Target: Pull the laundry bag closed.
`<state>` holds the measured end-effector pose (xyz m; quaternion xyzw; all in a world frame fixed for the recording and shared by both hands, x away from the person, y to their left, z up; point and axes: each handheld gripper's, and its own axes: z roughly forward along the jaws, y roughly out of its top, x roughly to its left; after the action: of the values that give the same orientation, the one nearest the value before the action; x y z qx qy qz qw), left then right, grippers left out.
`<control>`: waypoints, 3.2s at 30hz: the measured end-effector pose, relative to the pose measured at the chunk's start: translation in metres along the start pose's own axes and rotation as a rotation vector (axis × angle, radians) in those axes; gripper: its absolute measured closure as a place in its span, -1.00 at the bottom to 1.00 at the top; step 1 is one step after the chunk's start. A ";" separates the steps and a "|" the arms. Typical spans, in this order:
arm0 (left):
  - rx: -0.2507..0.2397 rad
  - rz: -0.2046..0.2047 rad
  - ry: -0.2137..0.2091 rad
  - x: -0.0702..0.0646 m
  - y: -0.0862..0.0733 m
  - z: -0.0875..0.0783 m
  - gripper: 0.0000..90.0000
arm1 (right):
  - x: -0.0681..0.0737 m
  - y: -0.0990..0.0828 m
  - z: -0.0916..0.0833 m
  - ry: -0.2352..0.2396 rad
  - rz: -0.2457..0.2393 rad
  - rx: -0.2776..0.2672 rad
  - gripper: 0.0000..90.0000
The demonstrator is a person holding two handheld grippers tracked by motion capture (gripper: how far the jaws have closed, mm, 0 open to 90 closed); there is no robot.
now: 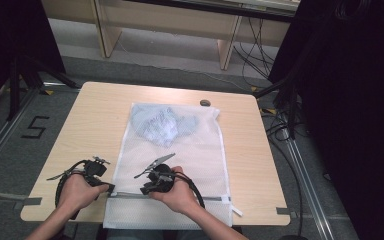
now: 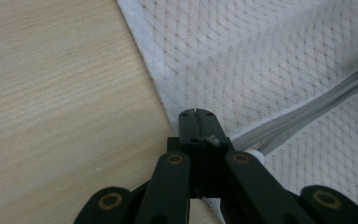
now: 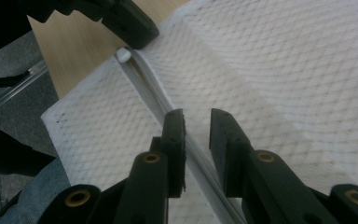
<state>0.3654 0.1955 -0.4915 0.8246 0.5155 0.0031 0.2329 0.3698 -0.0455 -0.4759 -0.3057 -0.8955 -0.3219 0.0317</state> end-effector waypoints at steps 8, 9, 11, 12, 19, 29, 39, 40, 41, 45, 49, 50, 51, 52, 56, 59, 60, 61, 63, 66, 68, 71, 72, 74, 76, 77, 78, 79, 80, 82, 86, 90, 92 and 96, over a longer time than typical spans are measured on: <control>-0.023 -0.038 0.014 -0.004 0.000 0.001 0.99 | 0.009 0.003 0.012 0.028 0.003 0.004 0.69; -0.026 -0.040 0.014 -0.004 0.000 0.001 0.99 | 0.011 0.003 0.014 0.027 0.010 0.004 0.69; -0.023 -0.034 0.015 -0.004 0.000 0.001 0.99 | 0.013 0.004 0.017 0.035 0.003 0.010 0.68; -0.024 -0.036 0.014 -0.004 0.000 0.001 0.99 | 0.014 0.005 0.019 0.035 -0.001 0.012 0.68; -0.018 -0.026 0.012 -0.003 0.000 0.001 0.99 | 0.020 0.011 0.026 0.045 -0.012 0.014 0.67; -0.022 -0.028 0.012 -0.003 -0.001 0.001 0.99 | 0.030 0.022 0.037 0.058 -0.023 0.018 0.67; -0.021 -0.027 0.012 -0.003 -0.001 0.000 0.99 | 0.035 0.027 0.047 0.070 -0.003 0.015 0.66; -0.020 -0.024 0.012 -0.002 -0.001 0.000 0.99 | 0.035 0.028 0.048 0.069 -0.003 0.016 0.66; -0.020 -0.024 0.012 -0.002 -0.001 0.000 0.99 | 0.035 0.028 0.048 0.069 -0.003 0.016 0.66; -0.014 -0.019 0.012 -0.002 -0.001 0.000 0.99 | 0.036 0.028 0.052 0.080 0.009 0.016 0.66; -0.013 -0.024 0.009 -0.002 -0.001 0.000 0.99 | 0.036 0.029 0.056 0.086 0.008 0.012 0.67; -0.018 -0.031 0.009 -0.002 -0.001 0.000 0.99 | 0.036 0.030 0.057 0.088 0.015 0.018 0.67; -0.033 -0.052 0.009 -0.003 -0.001 0.001 0.99 | 0.036 0.030 0.057 0.087 0.012 0.015 0.67; -0.033 -0.052 0.009 -0.003 -0.001 0.001 0.99 | 0.037 0.030 0.058 0.090 0.016 0.015 0.67; -0.030 -0.050 0.009 -0.003 -0.002 0.001 0.99 | 0.038 0.031 0.060 0.089 0.020 0.019 0.70; -0.030 -0.049 0.009 -0.003 -0.002 0.001 0.99 | 0.037 0.031 0.061 0.095 0.010 0.016 0.74; -0.028 -0.048 0.008 -0.003 -0.001 0.001 0.99 | 0.038 0.031 0.061 0.093 0.020 0.020 0.76; -0.029 -0.042 0.001 -0.002 -0.001 0.001 0.99 | 0.038 0.031 0.062 0.097 0.029 0.021 0.78; -0.030 -0.045 0.003 -0.002 -0.001 0.001 0.99 | 0.038 0.032 0.063 0.103 0.027 0.023 0.78; -0.022 -0.034 0.002 -0.001 -0.001 0.001 0.99 | 0.038 0.032 0.063 0.107 0.026 0.022 0.78; -0.004 -0.019 0.005 0.000 -0.001 -0.001 0.99 | 0.039 0.033 0.065 0.110 0.036 0.022 0.77; -0.024 -0.044 0.005 -0.002 -0.002 0.000 0.99 | 0.038 0.034 0.065 0.132 0.048 0.024 0.77; -0.025 -0.034 0.001 -0.001 -0.002 0.001 0.99 | 0.038 0.034 0.065 0.109 0.046 0.020 0.77; -0.031 -0.068 0.005 -0.004 -0.002 0.001 0.99 | 0.037 0.034 0.067 0.138 0.066 0.017 0.80; -0.017 -0.035 0.002 -0.002 -0.002 0.000 0.99 | 0.036 0.034 0.067 0.141 0.074 0.019 0.83; -0.017 -0.035 0.002 -0.002 -0.002 0.000 0.99 | 0.036 0.034 0.067 0.141 0.074 0.019 0.83; -0.013 -0.024 0.000 -0.001 -0.002 0.000 0.99 | 0.037 0.034 0.067 0.147 0.080 0.022 0.84; -0.019 -0.026 -0.005 -0.001 -0.002 0.000 0.99 | 0.037 0.033 0.068 0.155 0.086 0.033 0.89; -0.024 -0.029 -0.006 -0.001 -0.002 0.001 0.99 | 0.037 0.033 0.068 0.156 0.082 0.032 0.92; -0.006 0.002 0.001 0.000 -0.002 -0.001 0.99 | 0.038 0.032 0.068 0.159 0.092 0.036 0.92; 0.003 0.027 0.017 -0.004 -0.001 -0.001 1.00 | 0.037 0.031 0.068 0.153 0.098 0.036 0.93; 0.009 0.036 0.029 -0.006 -0.001 -0.001 1.00 | 0.037 0.030 0.065 0.129 0.113 0.022 0.93; -0.009 0.050 0.030 -0.007 0.000 0.001 1.00 | 0.037 0.030 0.064 0.138 0.139 0.017 0.93; -0.008 0.032 0.046 -0.012 -0.001 0.001 1.00 | 0.037 0.029 0.059 0.095 0.135 0.008 0.93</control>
<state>0.3595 0.1857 -0.4896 0.8315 0.5075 0.0278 0.2244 0.3644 0.0265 -0.4966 -0.3496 -0.8717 -0.3294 0.0969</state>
